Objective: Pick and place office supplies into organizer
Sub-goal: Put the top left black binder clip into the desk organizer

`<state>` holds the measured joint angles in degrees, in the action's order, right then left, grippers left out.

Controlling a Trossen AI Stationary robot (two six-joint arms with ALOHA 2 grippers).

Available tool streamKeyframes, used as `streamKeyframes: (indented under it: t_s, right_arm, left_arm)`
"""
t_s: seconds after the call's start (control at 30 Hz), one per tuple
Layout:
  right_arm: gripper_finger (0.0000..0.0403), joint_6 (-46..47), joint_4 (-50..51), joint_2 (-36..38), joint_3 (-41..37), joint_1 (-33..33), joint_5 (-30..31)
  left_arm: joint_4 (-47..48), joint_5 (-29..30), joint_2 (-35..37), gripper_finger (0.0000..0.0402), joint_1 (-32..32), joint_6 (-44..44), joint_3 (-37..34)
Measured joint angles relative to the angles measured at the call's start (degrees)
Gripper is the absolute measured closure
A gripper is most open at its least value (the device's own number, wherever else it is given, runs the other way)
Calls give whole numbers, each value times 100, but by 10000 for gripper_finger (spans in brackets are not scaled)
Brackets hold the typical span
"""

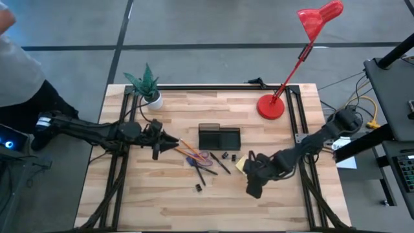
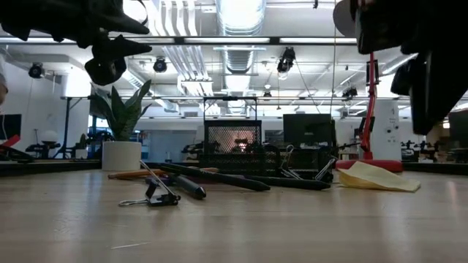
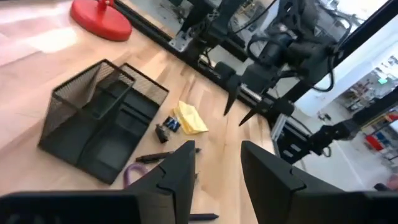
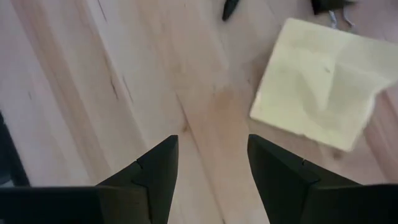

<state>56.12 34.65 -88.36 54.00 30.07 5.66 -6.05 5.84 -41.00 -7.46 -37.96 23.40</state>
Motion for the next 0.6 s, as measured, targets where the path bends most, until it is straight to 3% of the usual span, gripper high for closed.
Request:
streamKeyframes:
  t_s: [0.17,0.4,0.6]
  right_arm:
    - [220,-560,-111,-278,446,-240,391]
    - [220,-2050,-63,-1200,1821,-573,531]
    - [220,-3327,1630,-2105,3109,-673,1030]
  left_arm:
    - [799,-248,366,285,2,-227,2]
    - [1693,-248,990,285,10,-222,2]
    - [2534,-255,1471,285,10,-227,2]
